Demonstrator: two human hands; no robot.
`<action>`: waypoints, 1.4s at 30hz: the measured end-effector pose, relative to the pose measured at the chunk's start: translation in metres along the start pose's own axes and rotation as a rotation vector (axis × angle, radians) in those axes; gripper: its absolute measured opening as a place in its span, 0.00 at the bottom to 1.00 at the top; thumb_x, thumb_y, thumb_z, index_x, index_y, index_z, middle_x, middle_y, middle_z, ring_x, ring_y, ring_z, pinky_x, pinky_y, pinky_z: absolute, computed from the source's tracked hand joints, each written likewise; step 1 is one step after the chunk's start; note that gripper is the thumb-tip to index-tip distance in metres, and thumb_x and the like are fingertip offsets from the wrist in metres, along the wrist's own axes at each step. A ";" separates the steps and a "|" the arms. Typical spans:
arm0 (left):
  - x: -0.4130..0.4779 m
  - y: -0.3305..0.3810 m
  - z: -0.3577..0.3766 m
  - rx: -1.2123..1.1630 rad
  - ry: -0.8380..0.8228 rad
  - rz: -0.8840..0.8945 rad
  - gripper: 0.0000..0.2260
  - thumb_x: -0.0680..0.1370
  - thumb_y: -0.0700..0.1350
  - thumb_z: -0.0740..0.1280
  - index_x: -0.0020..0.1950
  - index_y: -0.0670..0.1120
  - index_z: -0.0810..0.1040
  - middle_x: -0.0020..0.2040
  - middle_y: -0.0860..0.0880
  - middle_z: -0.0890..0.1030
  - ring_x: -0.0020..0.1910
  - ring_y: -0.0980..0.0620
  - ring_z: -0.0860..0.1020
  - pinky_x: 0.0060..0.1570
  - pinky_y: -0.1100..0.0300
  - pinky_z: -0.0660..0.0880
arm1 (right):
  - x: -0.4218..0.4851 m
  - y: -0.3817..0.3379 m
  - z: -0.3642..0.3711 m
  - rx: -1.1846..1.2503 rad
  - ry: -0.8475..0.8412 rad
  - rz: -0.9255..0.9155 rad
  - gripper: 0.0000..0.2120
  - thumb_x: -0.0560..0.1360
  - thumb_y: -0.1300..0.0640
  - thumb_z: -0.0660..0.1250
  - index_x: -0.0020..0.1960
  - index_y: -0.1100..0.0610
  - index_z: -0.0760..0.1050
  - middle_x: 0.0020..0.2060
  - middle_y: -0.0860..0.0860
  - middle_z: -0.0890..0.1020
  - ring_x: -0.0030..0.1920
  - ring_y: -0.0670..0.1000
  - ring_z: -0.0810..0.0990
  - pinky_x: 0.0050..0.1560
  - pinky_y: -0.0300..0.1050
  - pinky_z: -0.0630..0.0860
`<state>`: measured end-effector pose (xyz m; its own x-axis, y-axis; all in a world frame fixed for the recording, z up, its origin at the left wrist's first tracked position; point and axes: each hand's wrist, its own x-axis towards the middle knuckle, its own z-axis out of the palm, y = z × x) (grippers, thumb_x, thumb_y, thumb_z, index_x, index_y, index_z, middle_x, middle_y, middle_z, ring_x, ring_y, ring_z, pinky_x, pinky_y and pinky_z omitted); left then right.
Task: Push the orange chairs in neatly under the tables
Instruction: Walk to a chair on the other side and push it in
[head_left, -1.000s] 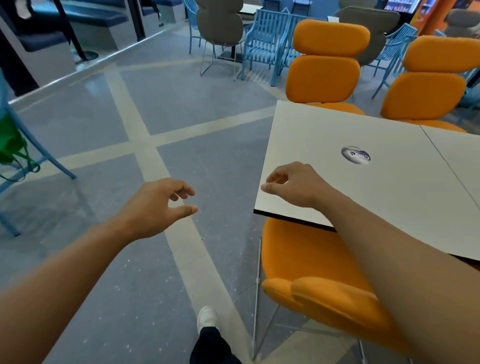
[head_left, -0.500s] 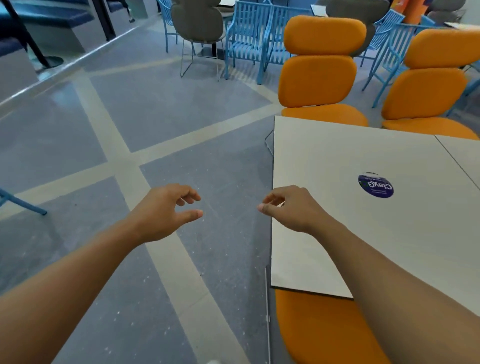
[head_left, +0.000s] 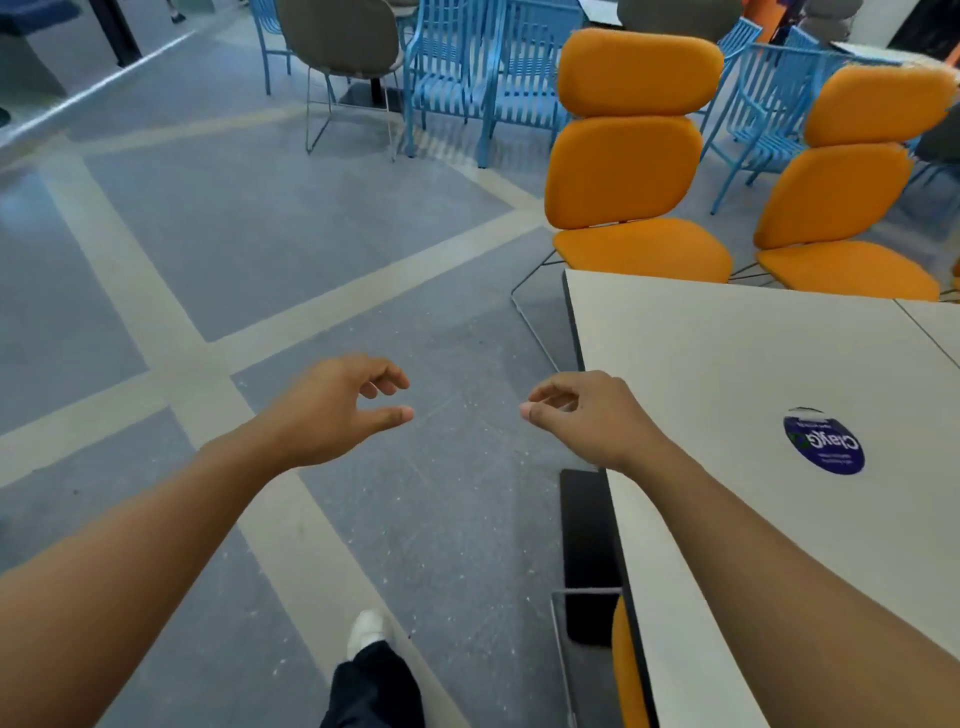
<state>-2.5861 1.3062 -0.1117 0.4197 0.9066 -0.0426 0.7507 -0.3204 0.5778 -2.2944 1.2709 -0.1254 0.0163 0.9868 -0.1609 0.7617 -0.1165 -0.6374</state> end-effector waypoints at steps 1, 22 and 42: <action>0.017 -0.013 -0.012 -0.017 0.004 0.009 0.15 0.73 0.56 0.71 0.57 0.53 0.79 0.53 0.55 0.80 0.52 0.56 0.78 0.52 0.61 0.72 | 0.018 -0.010 0.003 0.020 0.011 0.007 0.13 0.76 0.41 0.70 0.55 0.48 0.83 0.48 0.43 0.83 0.48 0.42 0.80 0.52 0.43 0.77; 0.345 -0.150 -0.109 0.005 -0.115 0.170 0.14 0.73 0.57 0.71 0.56 0.54 0.79 0.51 0.56 0.80 0.50 0.57 0.78 0.47 0.66 0.71 | 0.318 -0.065 0.005 0.118 0.072 0.180 0.13 0.76 0.43 0.71 0.55 0.50 0.83 0.50 0.44 0.84 0.53 0.46 0.80 0.57 0.50 0.78; 0.718 -0.201 -0.178 0.034 -0.177 0.174 0.13 0.73 0.55 0.71 0.56 0.53 0.79 0.52 0.55 0.80 0.51 0.57 0.77 0.51 0.62 0.72 | 0.683 -0.053 -0.083 0.172 0.076 0.248 0.19 0.79 0.44 0.69 0.67 0.48 0.76 0.62 0.47 0.79 0.58 0.48 0.76 0.57 0.50 0.76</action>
<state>-2.5259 2.0706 -0.1137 0.6250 0.7755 -0.0890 0.6746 -0.4793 0.5614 -2.2697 1.9602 -0.1384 0.2412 0.9309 -0.2744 0.6075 -0.3653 -0.7053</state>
